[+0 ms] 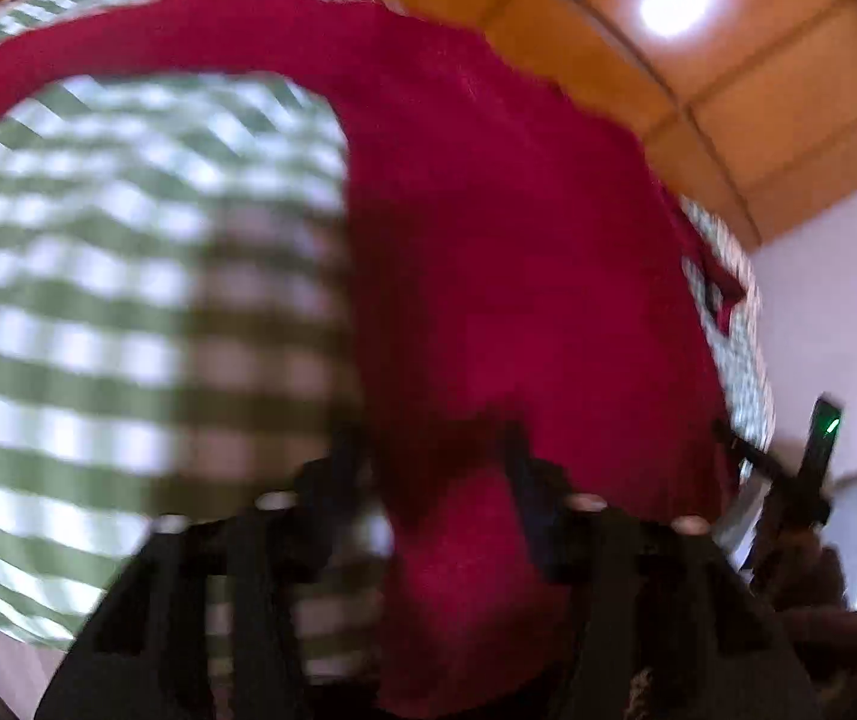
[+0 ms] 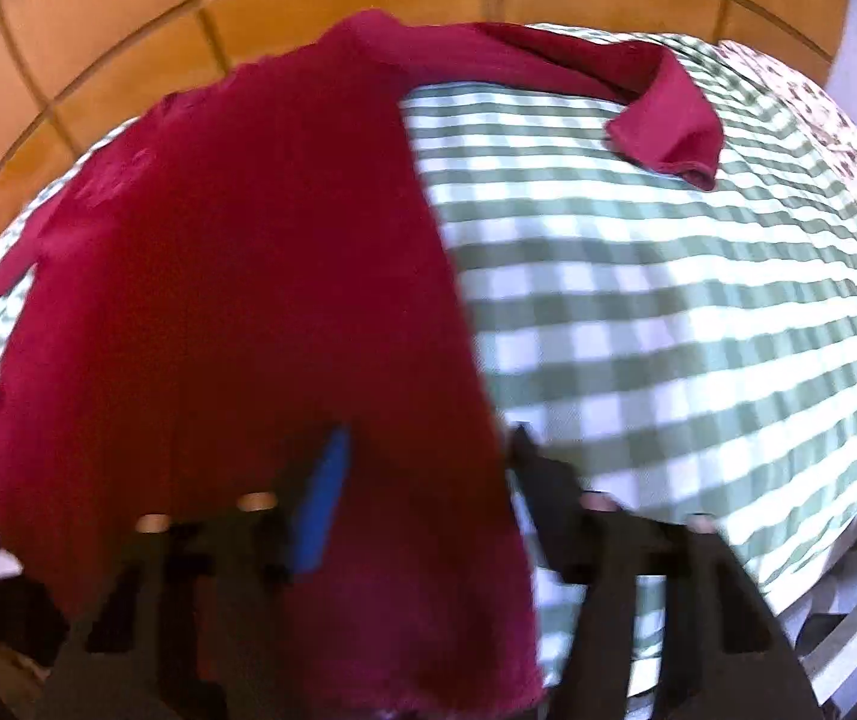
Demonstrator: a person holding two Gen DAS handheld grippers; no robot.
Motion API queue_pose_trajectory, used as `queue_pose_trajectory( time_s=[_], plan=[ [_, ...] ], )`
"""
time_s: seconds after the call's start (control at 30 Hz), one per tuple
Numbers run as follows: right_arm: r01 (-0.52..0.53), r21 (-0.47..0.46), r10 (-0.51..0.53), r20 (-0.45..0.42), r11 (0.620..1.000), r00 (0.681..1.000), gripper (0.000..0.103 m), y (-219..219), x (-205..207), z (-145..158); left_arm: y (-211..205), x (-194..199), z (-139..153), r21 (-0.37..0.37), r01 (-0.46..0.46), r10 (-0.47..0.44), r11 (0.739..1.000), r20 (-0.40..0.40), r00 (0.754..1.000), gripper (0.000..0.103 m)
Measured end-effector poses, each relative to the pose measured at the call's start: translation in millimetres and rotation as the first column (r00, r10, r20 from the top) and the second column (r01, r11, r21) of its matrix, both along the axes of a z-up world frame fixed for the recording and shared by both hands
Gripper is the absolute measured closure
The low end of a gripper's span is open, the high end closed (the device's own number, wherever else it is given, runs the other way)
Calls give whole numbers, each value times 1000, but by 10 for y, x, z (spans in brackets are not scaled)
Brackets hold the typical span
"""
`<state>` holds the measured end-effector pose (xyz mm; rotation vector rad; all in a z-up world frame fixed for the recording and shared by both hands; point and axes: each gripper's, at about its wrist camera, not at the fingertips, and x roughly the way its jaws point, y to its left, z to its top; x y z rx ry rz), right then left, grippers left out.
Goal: Fold small clothes
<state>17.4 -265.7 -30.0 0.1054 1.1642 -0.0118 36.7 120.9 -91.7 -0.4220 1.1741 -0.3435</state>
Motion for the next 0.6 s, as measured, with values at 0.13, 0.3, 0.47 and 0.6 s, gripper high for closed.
queue_pose_trajectory(
  time_s=[0.13,0.3,0.47,0.6],
  plan=[
    [-67,2,67,-2,998,998,95,99,-142,53,19,-28,31,32,4,-5,999,16,1000,91],
    [-138,57,140,-31,989,990,95,68,-433,106,198,-116,40,136,-15,14,991,6,1000,84],
    [-62,140,61,9,988,998,82,-143,-339,173,145,-13,327,169,-86,70,982,102,992,43],
    [124,28,-127,155,992,980,39,-549,-11,418,-135,222,583,190,-77,36,979,208,977,37]
  ],
)
